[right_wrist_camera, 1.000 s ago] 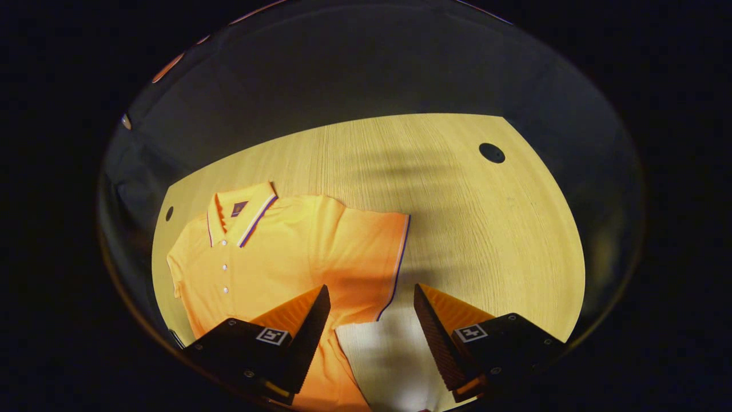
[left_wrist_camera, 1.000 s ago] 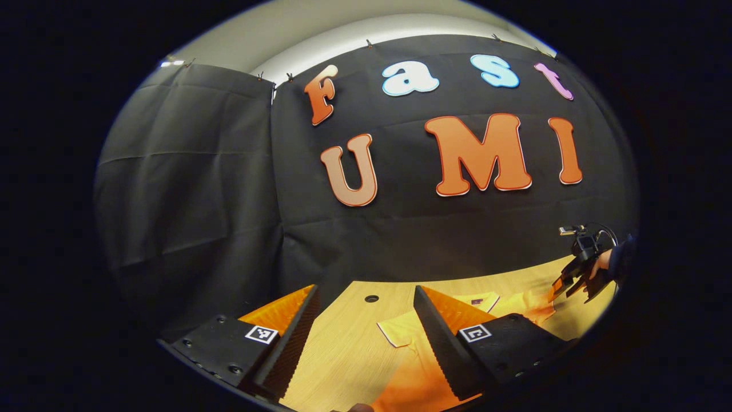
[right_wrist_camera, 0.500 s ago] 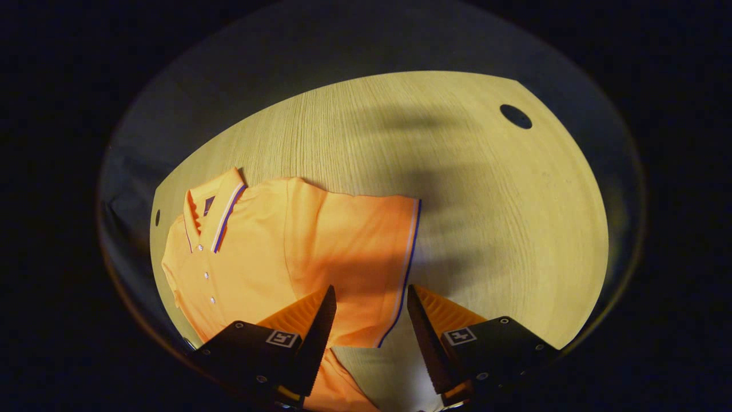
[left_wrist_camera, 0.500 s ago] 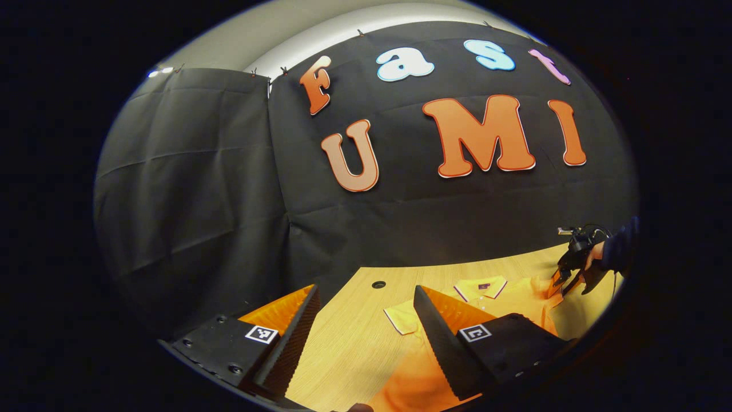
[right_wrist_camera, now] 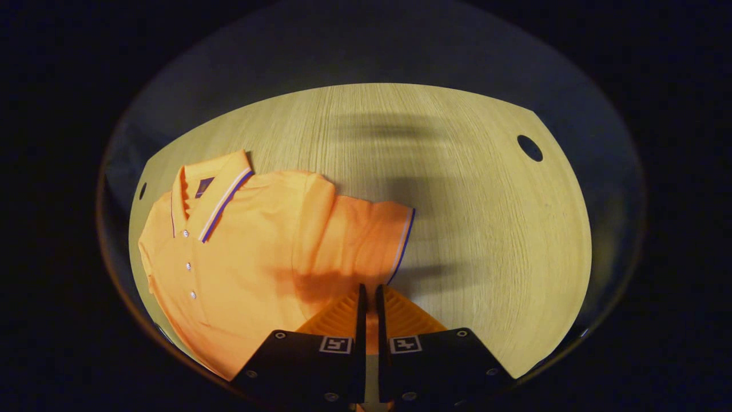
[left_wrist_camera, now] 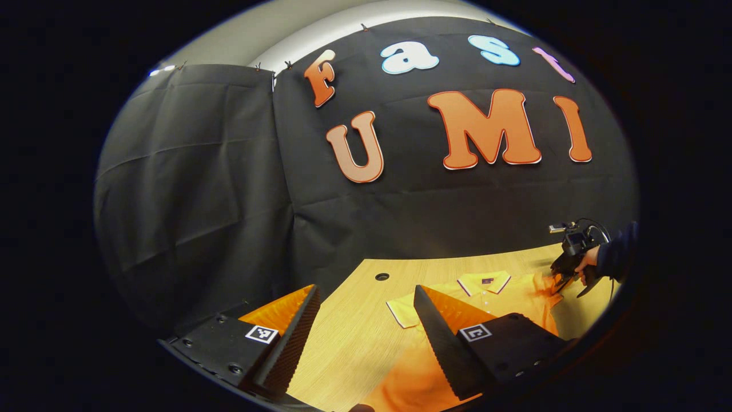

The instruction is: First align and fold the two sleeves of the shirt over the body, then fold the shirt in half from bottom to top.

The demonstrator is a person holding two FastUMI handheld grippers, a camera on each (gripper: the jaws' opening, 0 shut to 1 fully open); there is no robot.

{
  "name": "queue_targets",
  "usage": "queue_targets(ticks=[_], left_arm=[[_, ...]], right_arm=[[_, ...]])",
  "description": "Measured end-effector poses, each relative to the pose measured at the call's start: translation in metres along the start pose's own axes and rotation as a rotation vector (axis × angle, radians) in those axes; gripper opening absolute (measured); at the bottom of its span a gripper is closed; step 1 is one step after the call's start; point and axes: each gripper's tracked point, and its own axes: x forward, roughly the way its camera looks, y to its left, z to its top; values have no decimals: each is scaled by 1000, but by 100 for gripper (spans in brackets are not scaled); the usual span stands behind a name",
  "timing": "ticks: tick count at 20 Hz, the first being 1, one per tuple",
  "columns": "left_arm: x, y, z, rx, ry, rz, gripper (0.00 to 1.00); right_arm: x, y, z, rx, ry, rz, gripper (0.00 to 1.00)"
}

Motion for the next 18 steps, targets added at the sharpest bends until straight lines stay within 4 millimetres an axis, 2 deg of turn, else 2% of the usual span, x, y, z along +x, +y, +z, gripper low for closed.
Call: queue_targets(ticks=[1,3,8,11,15,18], left_arm=[[-1,-1,2,2,-3,-2,99],[-2,4,-1,5,1,4,99],[-3,15,-13,-24,31,30,100],[0,15,-15,-27,35,33,100],[1,14,-17,-18,40,32,100],[0,13,-22,-15,50,31,99]], right_arm=[[-8,16,-2,67,25,99,7],[-6,14,5,93,-14,123,7],[-40,28,29,108,-95,199,6],[-57,47,38,76,-123,236,7],[-75,85,40,57,-117,312,6],[-82,125,36,49,-95,416,6]])
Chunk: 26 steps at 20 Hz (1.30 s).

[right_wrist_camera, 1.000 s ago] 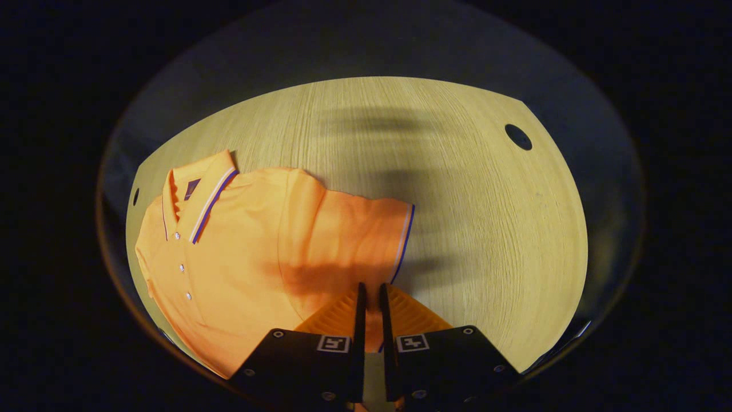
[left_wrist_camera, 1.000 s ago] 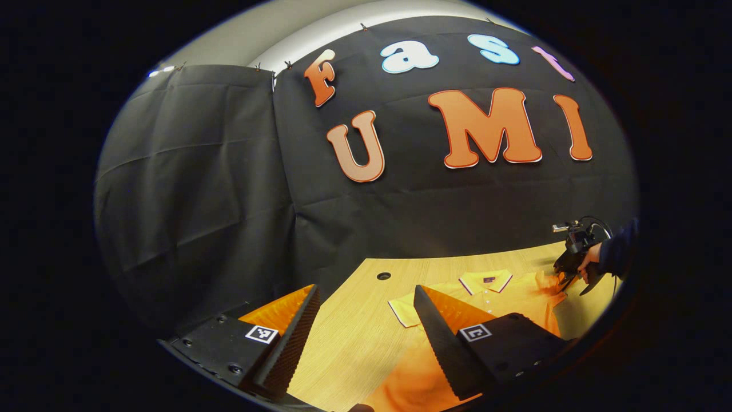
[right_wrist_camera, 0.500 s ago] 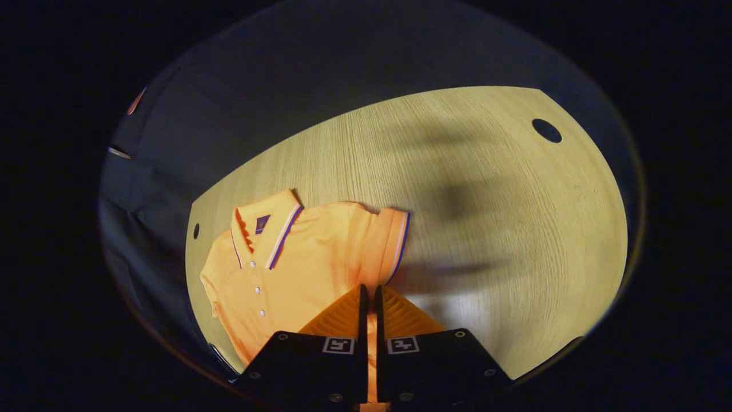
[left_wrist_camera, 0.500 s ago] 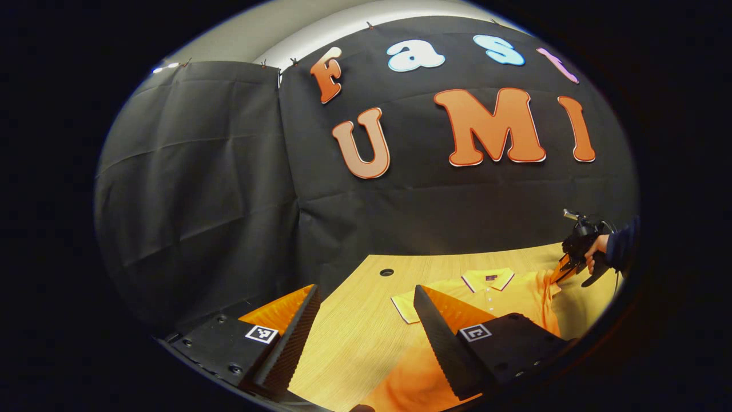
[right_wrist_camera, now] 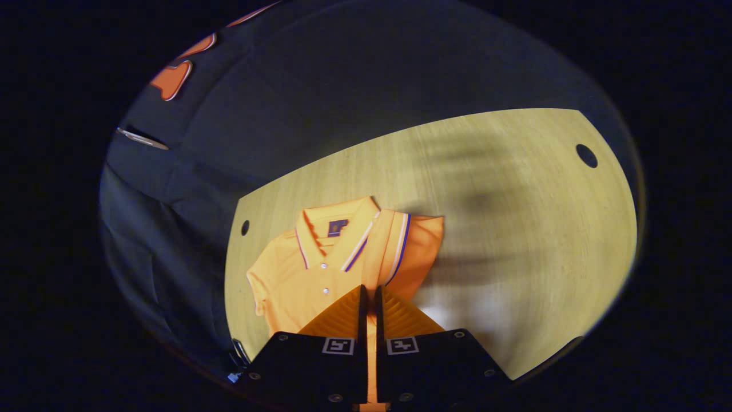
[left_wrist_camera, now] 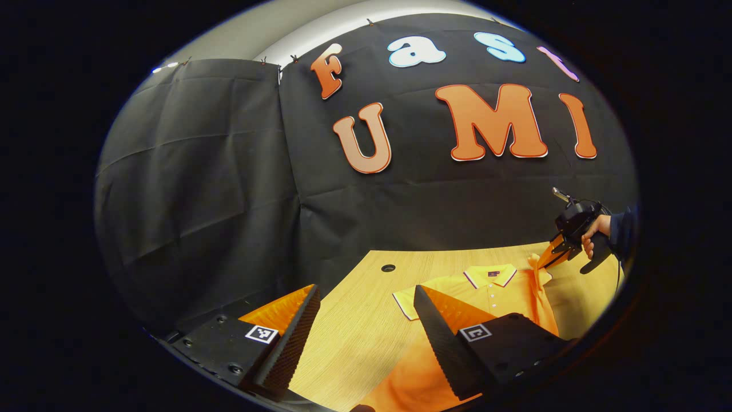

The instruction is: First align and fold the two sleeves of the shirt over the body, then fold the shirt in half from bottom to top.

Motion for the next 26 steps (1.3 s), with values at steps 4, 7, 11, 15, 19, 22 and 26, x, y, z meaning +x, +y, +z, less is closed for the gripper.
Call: queue_targets(ticks=[4,7,11,15,19,22,26], left_arm=[[3,2,-8,-7,21,1,99],[12,2,-10,1,38,7,100],[35,-5,-10,-28,54,-29,100],[70,-20,-15,-70,81,-112,99],[109,-35,-30,-105,159,-230,99],[139,-49,-53,-138,272,-313,100],[181,-56,-81,-190,444,-385,100]], right_arm=[[5,35,-11,-4,29,102,27],[2,44,-10,-29,7,127,50],[-13,33,0,-133,-88,79,72],[-46,34,5,-161,-187,53,92],[-84,31,3,-131,-300,-3,97],[-117,30,-4,-133,-394,-58,98],[-161,24,-21,-134,-491,-155,99]])
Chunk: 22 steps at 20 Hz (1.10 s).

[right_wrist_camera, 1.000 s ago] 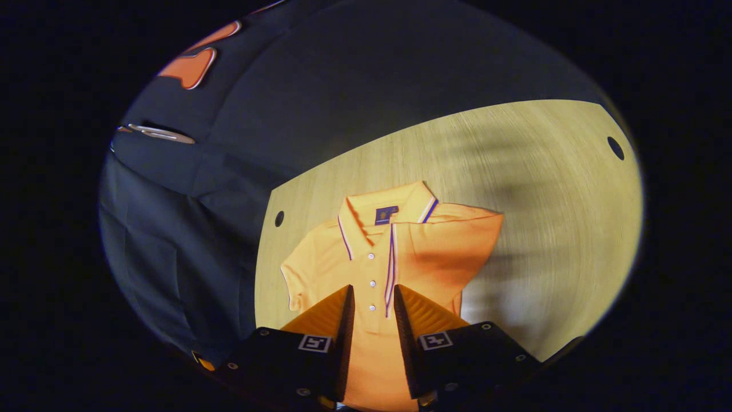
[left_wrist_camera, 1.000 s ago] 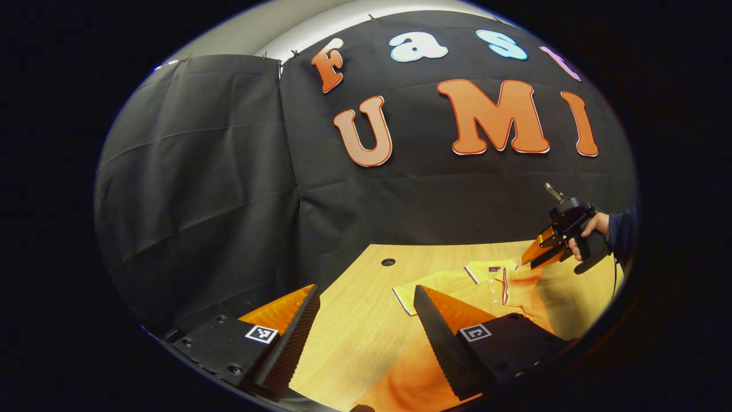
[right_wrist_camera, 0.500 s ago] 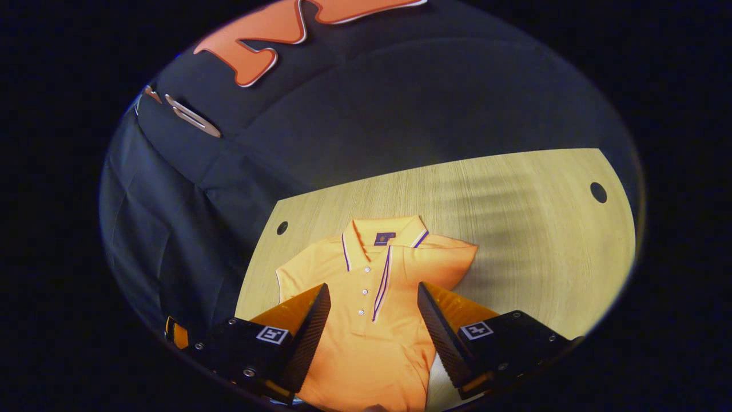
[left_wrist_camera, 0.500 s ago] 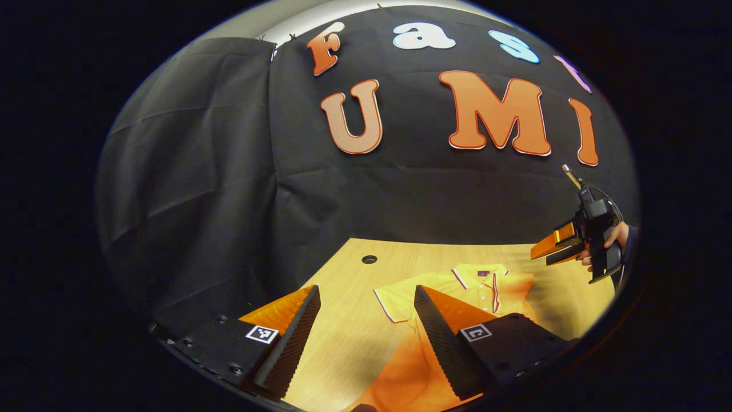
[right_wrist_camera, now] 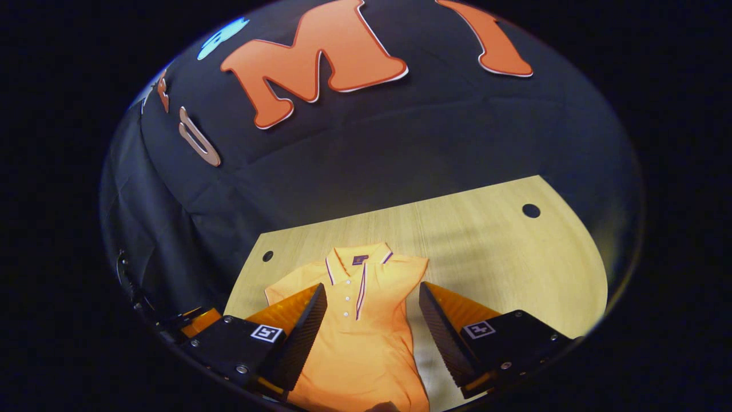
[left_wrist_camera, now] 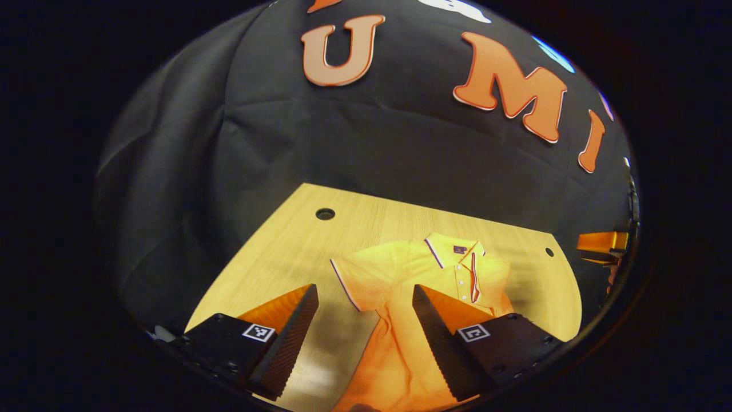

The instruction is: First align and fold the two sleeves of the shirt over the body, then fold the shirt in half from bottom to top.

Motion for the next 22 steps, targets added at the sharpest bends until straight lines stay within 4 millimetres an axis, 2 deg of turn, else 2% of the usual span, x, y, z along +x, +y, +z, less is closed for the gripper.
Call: queue_targets(ticks=[3,5,8,12,13,15,19,22], left_arm=[[39,3,-8,-40,146,-22,98],[62,14,-13,-46,227,-17,98],[100,7,-16,-41,345,-26,98],[140,6,-30,-58,532,-28,98],[148,5,-35,-70,579,-25,100],[160,3,-45,-93,668,-20,98],[190,17,-50,-81,712,59,98],[194,23,-61,-58,773,127,95]], right_arm=[[-32,-9,-3,18,-55,-59,98],[-53,-14,-8,40,-81,-102,99],[-81,-15,-24,62,-116,-154,99],[-118,-20,-44,59,-142,-221,98],[-127,-20,-47,64,-149,-236,99],[-141,-25,-53,70,-161,-262,98],[-162,-34,-62,85,-169,-297,98],[-170,-42,-69,105,-170,-325,99]])
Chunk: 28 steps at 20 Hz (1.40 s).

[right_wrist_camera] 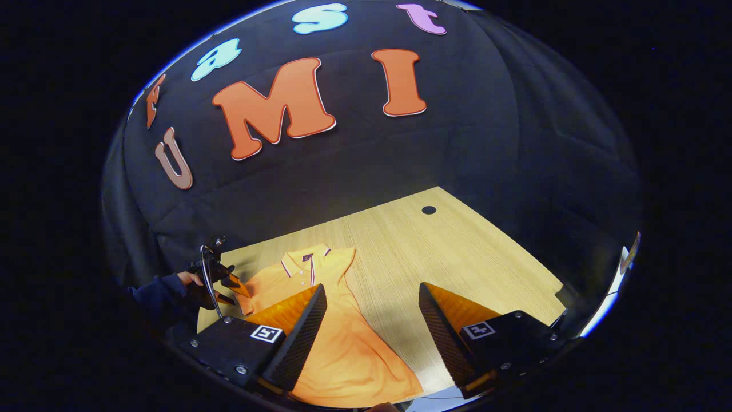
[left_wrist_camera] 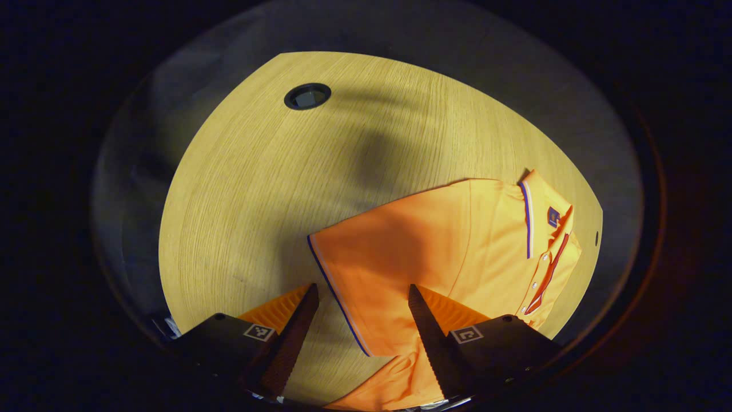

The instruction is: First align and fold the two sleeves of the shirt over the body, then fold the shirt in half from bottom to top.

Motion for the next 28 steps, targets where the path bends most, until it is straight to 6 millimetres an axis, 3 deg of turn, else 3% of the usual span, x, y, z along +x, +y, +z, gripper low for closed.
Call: queue_targets(ticks=[3,5,6,7,8,9,10,11,15,20,26,28], left_arm=[[3,5,2,22,5,58,90],[9,6,6,44,-30,54,77],[1,-2,17,43,-63,41,57],[7,-3,16,54,-63,34,36],[0,-6,16,78,-79,15,16],[-1,-6,14,83,-99,-5,16],[-9,-10,21,92,-115,-20,4],[-7,-16,21,100,-135,-52,5],[-51,-45,36,197,-246,-119,6],[-91,-105,35,324,-333,-194,6],[-103,-177,18,459,-354,-253,6],[-112,-204,4,517,-354,-319,15]], right_arm=[[-4,-7,-7,9,13,-8,98],[-2,-11,-10,10,19,-15,99],[-2,-9,-11,15,18,-8,99],[-1,-9,-12,22,23,-3,99],[-1,-8,-14,25,28,3,99],[-1,-8,-16,23,32,6,99],[1,-11,-16,20,33,2,99],[1,-13,-17,19,34,2,99],[3,-12,-14,29,31,15,99],[-2,-14,-17,26,36,28,99],[-17,-34,-18,43,27,1,99],[-22,-37,-20,50,26,-12,99]])
